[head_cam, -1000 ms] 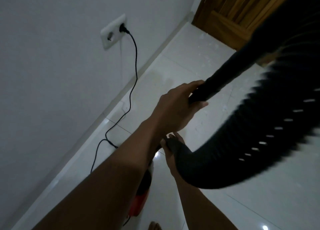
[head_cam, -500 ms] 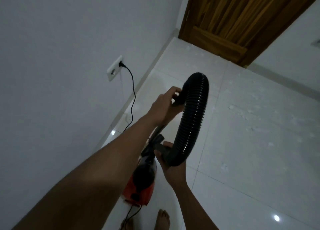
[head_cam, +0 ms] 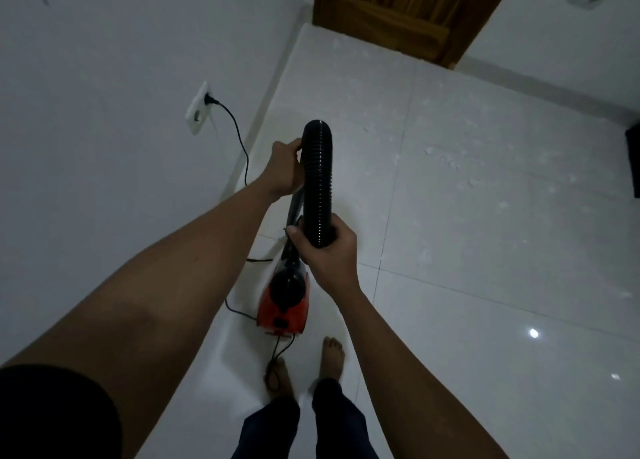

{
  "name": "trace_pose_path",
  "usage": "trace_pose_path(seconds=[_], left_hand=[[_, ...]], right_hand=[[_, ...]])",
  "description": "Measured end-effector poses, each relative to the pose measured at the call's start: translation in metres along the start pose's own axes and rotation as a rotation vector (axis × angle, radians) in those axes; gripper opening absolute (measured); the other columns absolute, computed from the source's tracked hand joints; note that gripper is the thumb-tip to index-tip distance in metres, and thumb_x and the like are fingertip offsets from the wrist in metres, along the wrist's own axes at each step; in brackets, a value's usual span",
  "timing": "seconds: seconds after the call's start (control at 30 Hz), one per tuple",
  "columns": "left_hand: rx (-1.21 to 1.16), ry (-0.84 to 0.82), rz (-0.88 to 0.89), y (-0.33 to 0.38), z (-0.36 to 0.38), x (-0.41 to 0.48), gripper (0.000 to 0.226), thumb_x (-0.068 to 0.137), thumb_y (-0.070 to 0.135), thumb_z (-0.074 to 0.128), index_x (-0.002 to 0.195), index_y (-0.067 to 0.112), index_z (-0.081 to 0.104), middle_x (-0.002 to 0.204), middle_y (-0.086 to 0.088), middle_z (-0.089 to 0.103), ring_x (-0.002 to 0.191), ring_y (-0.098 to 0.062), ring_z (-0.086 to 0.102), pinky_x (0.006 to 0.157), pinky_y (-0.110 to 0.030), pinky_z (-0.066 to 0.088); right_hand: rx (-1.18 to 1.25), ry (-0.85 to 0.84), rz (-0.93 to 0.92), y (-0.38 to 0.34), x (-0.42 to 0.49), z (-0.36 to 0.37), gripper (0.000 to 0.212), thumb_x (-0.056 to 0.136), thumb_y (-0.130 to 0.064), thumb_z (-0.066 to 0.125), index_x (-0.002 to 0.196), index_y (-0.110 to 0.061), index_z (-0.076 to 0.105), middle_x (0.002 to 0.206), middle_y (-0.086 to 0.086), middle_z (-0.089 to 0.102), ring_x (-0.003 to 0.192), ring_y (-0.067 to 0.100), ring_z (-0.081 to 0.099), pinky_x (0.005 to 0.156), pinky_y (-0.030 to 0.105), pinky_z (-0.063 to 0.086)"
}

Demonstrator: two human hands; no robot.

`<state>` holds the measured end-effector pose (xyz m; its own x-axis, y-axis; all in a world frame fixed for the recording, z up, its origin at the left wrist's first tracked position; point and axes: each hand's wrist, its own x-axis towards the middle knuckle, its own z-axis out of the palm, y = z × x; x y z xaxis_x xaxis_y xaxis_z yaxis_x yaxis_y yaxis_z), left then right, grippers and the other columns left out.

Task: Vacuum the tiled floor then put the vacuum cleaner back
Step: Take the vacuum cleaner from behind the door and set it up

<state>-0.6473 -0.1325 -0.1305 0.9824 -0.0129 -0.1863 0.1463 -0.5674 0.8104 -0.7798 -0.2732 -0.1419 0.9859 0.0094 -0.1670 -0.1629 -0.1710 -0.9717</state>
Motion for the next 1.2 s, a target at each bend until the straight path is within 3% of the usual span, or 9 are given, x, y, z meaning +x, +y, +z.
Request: trace_pose_path(seconds=[0.17, 0.3, 0.43, 0.57, 0.63, 0.73, 0.9, 1.03, 1.2], left_hand=[[-0.09, -0.208, -0.25, 0.002, -0.005, -0.038, 0.025, 0.096, 0.007, 0.063, 0.12, 0.013, 0.061, 0.085, -0.017, 0.07, 0.065, -0.021, 0.058, 0.044, -0.021, 0.04], [-0.115, -0.374, -0.361, 0.004, -0.01, -0.075, 0.052, 0.093, 0.004, 0.055, 0.14, 0.026, 0.052, 0.084, -0.004, 0.075, 0.059, -0.011, 0.066, 0.06, -0.029, 0.046], [-0.271, -0.361, -0.531, 0.007, -0.009, -0.116, 0.026, 0.1, 0.029, 0.047, 0.107, 0.026, 0.071, 0.083, -0.002, 0.071, 0.07, -0.015, 0.063, 0.068, -0.033, 0.041], [-0.477, -0.324, -0.724, 0.005, -0.002, -0.151, 0.03, 0.092, 0.044, 0.047, 0.09, 0.024, 0.069, 0.063, 0.0, 0.058, 0.055, -0.014, 0.049, 0.06, -0.03, 0.033], [-0.485, -0.311, -0.739, 0.003, 0.003, -0.166, 0.032, 0.089, 0.051, 0.052, 0.091, 0.023, 0.068, 0.068, -0.001, 0.06, 0.063, -0.018, 0.052, 0.067, -0.033, 0.037], [-0.525, -0.293, -0.78, -0.004, 0.009, -0.188, 0.037, 0.089, 0.047, 0.056, 0.089, 0.012, 0.07, 0.079, -0.009, 0.07, 0.072, -0.024, 0.065, 0.077, -0.036, 0.049], [-0.763, -0.382, -0.883, -0.017, 0.012, -0.216, 0.061, 0.102, 0.032, 0.045, 0.054, 0.008, 0.076, 0.066, -0.011, 0.071, 0.053, -0.021, 0.068, 0.052, -0.028, 0.057], [-0.883, -0.33, -0.976, -0.022, 0.016, -0.233, 0.049, 0.098, 0.037, 0.053, 0.071, 0.002, 0.074, 0.065, -0.013, 0.066, 0.05, -0.025, 0.064, 0.049, -0.032, 0.056], [-0.907, -0.164, -0.928, -0.025, 0.017, -0.245, 0.027, 0.095, 0.024, 0.063, 0.09, -0.002, 0.07, 0.06, -0.011, 0.064, 0.043, -0.022, 0.058, 0.042, -0.028, 0.05]], right_hand=[[0.035, -0.09, 0.072, -0.024, -0.036, -0.002, 0.047, 0.084, -0.041, 0.077, 0.107, -0.002, 0.067, 0.097, 0.022, 0.07, 0.09, 0.034, 0.07, 0.081, 0.049, 0.062], [0.213, -0.083, 0.231, -0.039, -0.055, -0.005, 0.063, 0.097, -0.061, 0.054, 0.109, -0.002, 0.07, 0.102, 0.032, 0.071, 0.094, 0.05, 0.069, 0.081, 0.058, 0.06], [0.104, -0.098, 0.493, -0.046, -0.066, -0.008, 0.088, 0.086, -0.085, 0.027, 0.107, -0.016, 0.077, 0.097, 0.014, 0.079, 0.089, 0.03, 0.078, 0.077, 0.036, 0.064], [0.141, -0.049, 0.7, -0.034, -0.082, -0.009, 0.072, 0.1, -0.075, 0.029, 0.081, -0.016, 0.067, 0.079, 0.008, 0.073, 0.081, 0.027, 0.073, 0.088, 0.047, 0.063], [0.217, -0.032, 0.806, -0.026, -0.091, -0.01, 0.065, 0.102, -0.069, 0.036, 0.075, -0.015, 0.059, 0.063, 0.005, 0.062, 0.062, 0.024, 0.065, 0.073, 0.042, 0.063], [0.238, -0.054, 0.927, -0.014, -0.104, -0.01, 0.056, 0.107, -0.059, 0.04, 0.085, -0.013, 0.062, 0.067, 0.006, 0.058, 0.056, 0.019, 0.058, 0.053, 0.028, 0.053], [0.277, -0.086, 0.974, 0.011, -0.11, -0.003, 0.056, 0.11, -0.053, 0.035, 0.088, -0.013, 0.067, 0.057, 0.001, 0.066, 0.06, 0.018, 0.055, 0.061, 0.028, 0.044], [0.299, -0.151, 1.027, 0.018, -0.103, 0.0, 0.057, 0.11, -0.056, 0.032, 0.099, -0.011, 0.066, 0.053, 0.002, 0.065, 0.041, 0.016, 0.061, 0.058, 0.027, 0.047], [0.221, -0.275, 1.093, 0.021, -0.094, 0.016, 0.043, 0.107, -0.055, 0.04, 0.121, -0.017, 0.056, 0.062, 0.003, 0.062, 0.058, 0.019, 0.053, 0.064, 0.031, 0.037]])
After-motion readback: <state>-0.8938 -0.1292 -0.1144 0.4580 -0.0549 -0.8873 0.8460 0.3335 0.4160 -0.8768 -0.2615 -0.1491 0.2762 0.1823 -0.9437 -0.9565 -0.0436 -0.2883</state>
